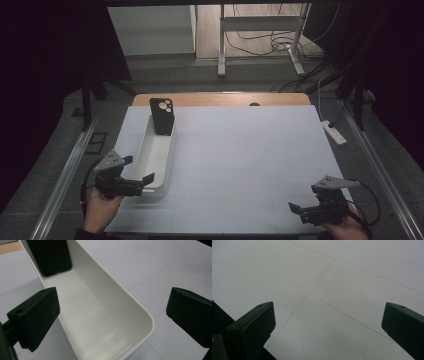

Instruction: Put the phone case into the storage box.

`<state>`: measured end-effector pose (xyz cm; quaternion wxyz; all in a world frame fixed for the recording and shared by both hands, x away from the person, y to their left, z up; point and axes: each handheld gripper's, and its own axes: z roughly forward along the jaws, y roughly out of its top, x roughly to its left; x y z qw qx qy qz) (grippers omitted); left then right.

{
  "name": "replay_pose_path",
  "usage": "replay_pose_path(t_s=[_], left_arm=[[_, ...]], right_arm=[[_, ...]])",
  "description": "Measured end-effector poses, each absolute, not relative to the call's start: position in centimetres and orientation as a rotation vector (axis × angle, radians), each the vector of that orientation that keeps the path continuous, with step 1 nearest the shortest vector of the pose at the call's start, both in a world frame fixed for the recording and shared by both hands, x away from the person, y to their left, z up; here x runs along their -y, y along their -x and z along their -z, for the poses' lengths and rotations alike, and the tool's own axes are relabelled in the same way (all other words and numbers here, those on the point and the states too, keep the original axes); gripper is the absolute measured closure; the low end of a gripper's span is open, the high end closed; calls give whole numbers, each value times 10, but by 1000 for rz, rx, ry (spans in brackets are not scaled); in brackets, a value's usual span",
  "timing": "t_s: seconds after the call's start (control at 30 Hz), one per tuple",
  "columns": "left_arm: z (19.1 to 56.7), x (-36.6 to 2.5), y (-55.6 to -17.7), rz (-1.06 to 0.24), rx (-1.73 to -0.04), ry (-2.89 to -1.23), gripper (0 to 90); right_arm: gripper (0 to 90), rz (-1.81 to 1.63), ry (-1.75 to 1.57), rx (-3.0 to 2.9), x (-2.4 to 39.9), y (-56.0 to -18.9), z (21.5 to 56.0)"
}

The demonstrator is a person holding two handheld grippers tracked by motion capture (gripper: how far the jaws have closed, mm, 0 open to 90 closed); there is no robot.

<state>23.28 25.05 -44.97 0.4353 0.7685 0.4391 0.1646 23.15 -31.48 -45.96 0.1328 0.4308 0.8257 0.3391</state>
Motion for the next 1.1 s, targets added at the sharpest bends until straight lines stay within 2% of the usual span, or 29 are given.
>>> replay_pose_path(t_s=[0.67,1.1], left_arm=[[458,-259,-195,-442,-1133,-1893,0],[471,-256,-179,-451,-1170,-1938,0]], right_arm=[[0,-979,-1252,-2394,314,-232,460],[0,-981,-1245,-2398,314,-232,460]])
